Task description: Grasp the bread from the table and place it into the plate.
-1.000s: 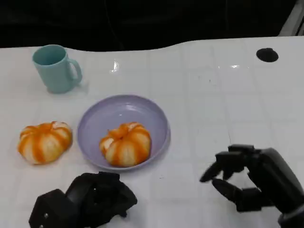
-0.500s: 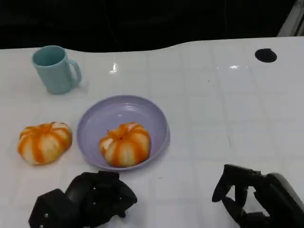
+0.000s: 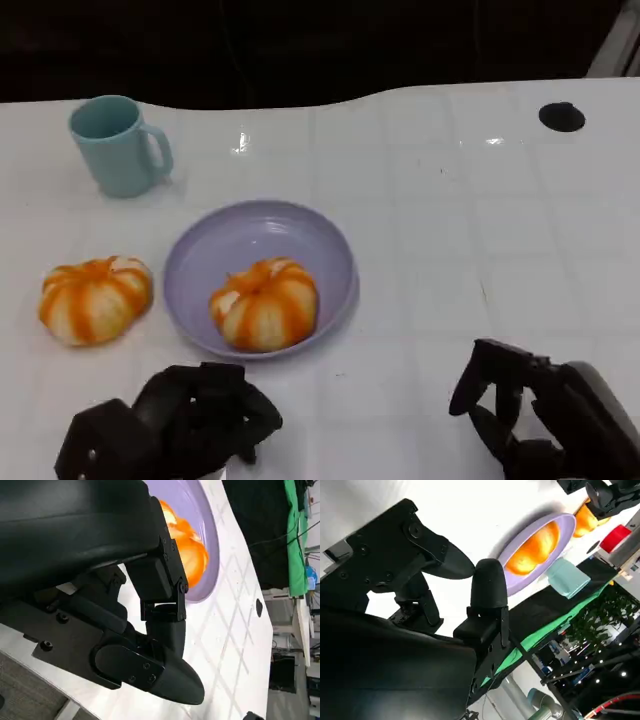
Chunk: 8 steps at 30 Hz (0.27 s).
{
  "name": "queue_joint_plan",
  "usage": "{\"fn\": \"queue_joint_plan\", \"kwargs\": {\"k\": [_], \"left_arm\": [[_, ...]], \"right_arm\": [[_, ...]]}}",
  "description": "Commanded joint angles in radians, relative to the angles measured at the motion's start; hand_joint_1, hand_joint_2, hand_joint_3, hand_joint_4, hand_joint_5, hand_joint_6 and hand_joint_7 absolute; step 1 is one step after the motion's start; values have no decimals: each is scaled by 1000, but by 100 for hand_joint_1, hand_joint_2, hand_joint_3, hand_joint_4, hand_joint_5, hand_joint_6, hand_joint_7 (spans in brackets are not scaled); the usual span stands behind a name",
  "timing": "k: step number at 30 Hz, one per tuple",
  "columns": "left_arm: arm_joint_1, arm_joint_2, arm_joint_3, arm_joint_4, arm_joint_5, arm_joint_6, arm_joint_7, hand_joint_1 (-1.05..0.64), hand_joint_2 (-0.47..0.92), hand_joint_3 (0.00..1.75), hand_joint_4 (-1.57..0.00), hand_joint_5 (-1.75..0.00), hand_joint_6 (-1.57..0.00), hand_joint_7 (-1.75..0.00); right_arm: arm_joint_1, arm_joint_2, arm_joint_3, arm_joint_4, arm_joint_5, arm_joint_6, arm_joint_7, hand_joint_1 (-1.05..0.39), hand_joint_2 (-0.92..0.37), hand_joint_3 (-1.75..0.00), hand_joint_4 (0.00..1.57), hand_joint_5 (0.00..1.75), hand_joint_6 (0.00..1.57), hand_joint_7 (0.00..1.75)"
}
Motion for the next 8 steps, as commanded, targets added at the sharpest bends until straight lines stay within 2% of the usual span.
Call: {"fn": "queue_joint_plan", "kwargs": {"k": [1, 8], "left_arm": [[-6, 19, 8, 12, -8, -18, -9, -101, 90, 0, -97, -147, -121, -79], [-9, 20, 8, 18, -7, -23, -7, -101, 90, 0, -98, -146, -121, -79]], "right_arm": [[-17, -4, -4, 27, -19, -28, -36, -23, -42, -118, 78, 175, 60, 159], [-21, -1, -8, 32, -17, -16, -38, -24, -44, -115, 76, 175, 59, 156]]}}
